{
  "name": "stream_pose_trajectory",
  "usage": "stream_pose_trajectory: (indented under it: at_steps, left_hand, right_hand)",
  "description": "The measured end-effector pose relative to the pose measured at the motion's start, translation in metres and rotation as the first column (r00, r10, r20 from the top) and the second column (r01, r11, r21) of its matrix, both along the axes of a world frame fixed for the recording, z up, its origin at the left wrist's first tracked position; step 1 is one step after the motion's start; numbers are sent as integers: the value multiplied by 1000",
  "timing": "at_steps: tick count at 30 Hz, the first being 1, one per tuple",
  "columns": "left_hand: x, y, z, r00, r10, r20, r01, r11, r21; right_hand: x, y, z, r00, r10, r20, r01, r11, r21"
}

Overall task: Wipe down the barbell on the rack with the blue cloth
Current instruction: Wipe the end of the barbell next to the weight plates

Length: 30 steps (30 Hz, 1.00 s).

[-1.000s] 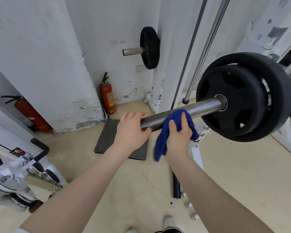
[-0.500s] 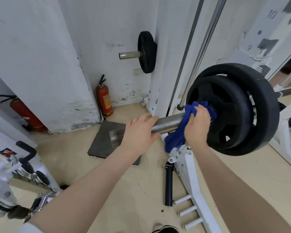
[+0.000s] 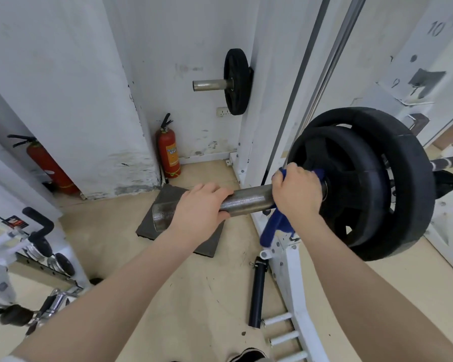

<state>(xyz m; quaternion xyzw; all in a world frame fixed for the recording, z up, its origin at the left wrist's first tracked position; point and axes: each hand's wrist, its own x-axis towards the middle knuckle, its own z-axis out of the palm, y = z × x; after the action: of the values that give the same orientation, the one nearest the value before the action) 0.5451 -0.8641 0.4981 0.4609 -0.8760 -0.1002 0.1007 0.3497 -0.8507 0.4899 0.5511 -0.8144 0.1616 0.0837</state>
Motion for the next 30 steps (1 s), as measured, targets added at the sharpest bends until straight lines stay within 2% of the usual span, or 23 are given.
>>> stream_pose_trajectory:
  at_steps: [2,4,5,7,9,11,13,15,17,19,21,22,24,27,28,30]
  left_hand:
    - [0,0,-1,1000,4,-10,-4,1000,-4]
    - [1,1,-2,1000,13,-21,-13,1000,-2]
    - [1,1,-2,999,15,-29,-15,1000,0]
    - [1,2,-2,999,17,-41,-17,1000,2]
    - [1,3,-4,999,26,-41,-26,1000,-4]
    - [1,2,-6,999,29,-35,-30,999,-16]
    - [1,1,-7,999,24,-37,-25,1000,-17]
    - [2,1,-5,999,11,-40,-11,1000,-9]
    - [8,2,-2,999,14,-45,-15,1000,-8]
    - [23,1,3,995,52,-90,-51,999,16]
    - [43,-5,5,983,93,-159,-83,994,67]
    - [54,-9,6,974,119,-193,-98,989,110]
    - [72,-18,8,950,192,-245,-140,966,217]
    - [89,-21,8,896,333,-294,-181,878,442]
    - [93,-20,6,872,372,-318,-171,841,513]
    - [101,-16,0,813,442,-379,-129,772,623]
  right_hand:
    - [16,-1,-5,981,195,7,-195,981,5]
    - [9,-1,1,936,348,54,-352,931,99]
    - [-1,-7,6,935,337,112,-352,920,170]
    - [-15,-16,16,964,177,199,-226,939,259]
    - [-8,-23,15,992,50,116,-81,957,280]
    - [20,-24,8,991,127,48,-135,959,247]
    - [47,-18,1,950,303,71,-311,934,174]
    - [48,-14,3,913,398,85,-407,900,155]
    - [32,-19,8,929,340,145,-364,908,207]
    - [20,-26,11,960,170,224,-229,934,273]
    - [34,-31,13,970,56,236,-130,942,308]
    - [52,-31,14,973,69,218,-137,940,312]
    - [97,-24,9,963,218,157,-252,936,246]
    - [137,-11,8,886,455,88,-463,878,120]
    - [135,-13,7,874,473,112,-484,865,130]
    - [117,-22,9,906,352,235,-401,891,212]
